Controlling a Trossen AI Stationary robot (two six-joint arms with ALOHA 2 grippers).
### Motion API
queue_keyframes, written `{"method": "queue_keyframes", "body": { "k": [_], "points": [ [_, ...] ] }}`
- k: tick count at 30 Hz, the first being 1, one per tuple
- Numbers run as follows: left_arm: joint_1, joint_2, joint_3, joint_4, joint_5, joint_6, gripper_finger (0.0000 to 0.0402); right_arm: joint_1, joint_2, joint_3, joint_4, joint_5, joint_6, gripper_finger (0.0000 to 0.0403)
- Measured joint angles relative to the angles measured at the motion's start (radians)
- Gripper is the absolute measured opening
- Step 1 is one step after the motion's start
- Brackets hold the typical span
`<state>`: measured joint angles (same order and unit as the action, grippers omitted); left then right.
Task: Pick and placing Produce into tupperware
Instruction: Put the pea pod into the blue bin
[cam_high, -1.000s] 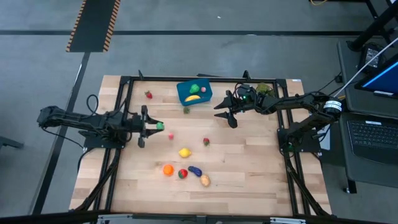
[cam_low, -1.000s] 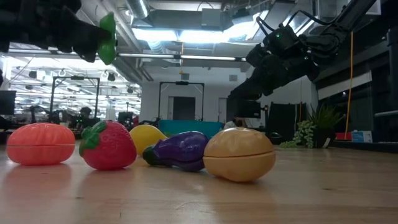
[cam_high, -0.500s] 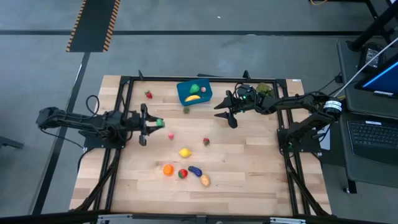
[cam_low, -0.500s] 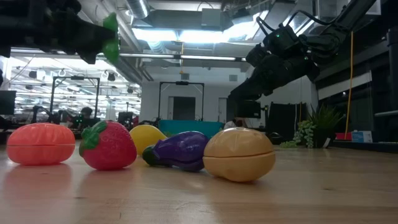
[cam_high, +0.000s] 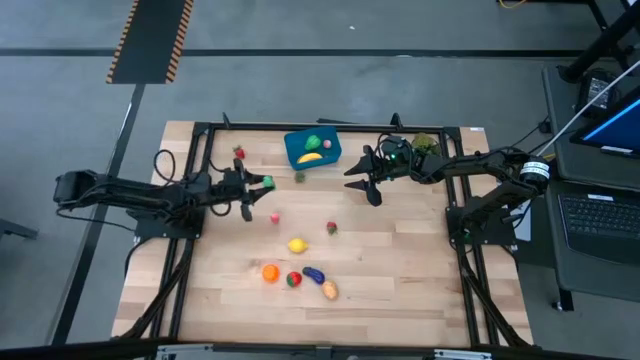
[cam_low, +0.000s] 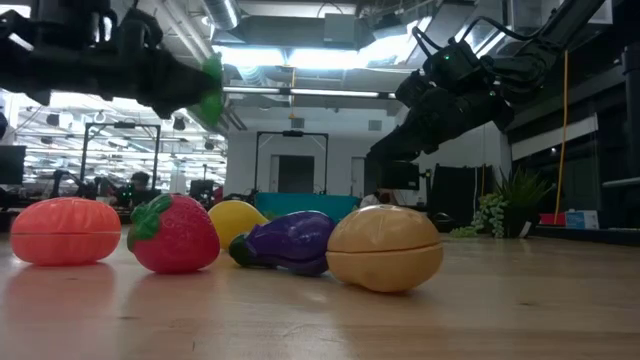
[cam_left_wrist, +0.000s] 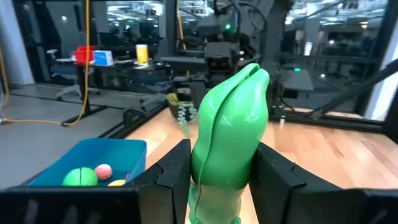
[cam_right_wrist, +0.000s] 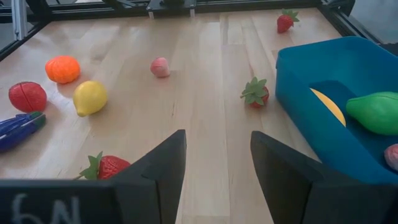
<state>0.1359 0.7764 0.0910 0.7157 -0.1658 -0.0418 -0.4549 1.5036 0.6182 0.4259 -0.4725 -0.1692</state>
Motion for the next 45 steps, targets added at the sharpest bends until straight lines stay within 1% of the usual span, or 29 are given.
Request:
{"method": "queue_keyframes", "body": {
  "k": [3, 6, 11, 17, 19, 21, 23, 25, 31, 35, 39, 45],
  "points": [
    [0.02, 0.081, 0.031, 0.01, -0.001, -0.003, 0.0122, 0.0, 0.0, 0.0, 0.0, 0.0, 0.0, 0.0183],
    [0.032, 0.175, 0.093, 0.013, 0.0, 0.001, 0.0122, 0.0, 0.0, 0.0, 0.004, 0.001, 0.0, 0.0183],
    [0.053, 0.332, 0.215, 0.011, 0.006, 0.099, 0.0122, 0.0, 0.0, 0.0, 0.004, 0.001, 0.0, 0.0183],
    [0.112, 0.459, 0.312, -0.002, -0.008, 0.074, 0.0122, 0.0, 0.0, 0.0, 0.004, 0.002, 0.003, 0.0183],
    [0.125, 0.485, 0.336, -0.006, -0.032, 0.07, 0.0122, 0.0, 0.0, 0.0, 0.004, 0.002, 0.003, 0.0183],
    [0.131, 0.504, 0.358, -0.009, -0.089, 0.071, 0.0122, 0.0, 0.0, 0.0, 0.004, 0.002, 0.003, 0.0183],
    [0.138, 0.517, 0.385, -0.04, -0.13, 0.07, 0.0122, 0.0, 0.0, 0.0, 0.003, 0.002, 0.003, 0.0183],
    [0.151, 0.528, 0.415, -0.096, -0.14, 0.071, 0.0122, 0.0, 0.0, 0.0, 0.003, 0.003, 0.003, 0.0183],
    [0.195, 0.579, 0.512, -0.235, -0.131, 0.071, 0.0122, 0.0, 0.0, 0.0, 0.003, 0.003, 0.003, 0.0183],
    [0.224, 0.607, 0.551, -0.275, -0.103, 0.075, 0.0122, 0.0, 0.0, 0.0, 0.003, 0.003, 0.003, 0.0183],
    [0.257, 0.64, 0.593, -0.321, -0.101, 0.075, 0.0122, 0.0, 0.0, 0.0, 0.003, 0.003, 0.003, 0.0183],
    [0.31, 0.706, 0.71, -0.52, -0.101, 0.079, 0.0122, 0.0, 0.0, 0.0, 0.002, 0.003, 0.004, 0.0183]
  ]
}}
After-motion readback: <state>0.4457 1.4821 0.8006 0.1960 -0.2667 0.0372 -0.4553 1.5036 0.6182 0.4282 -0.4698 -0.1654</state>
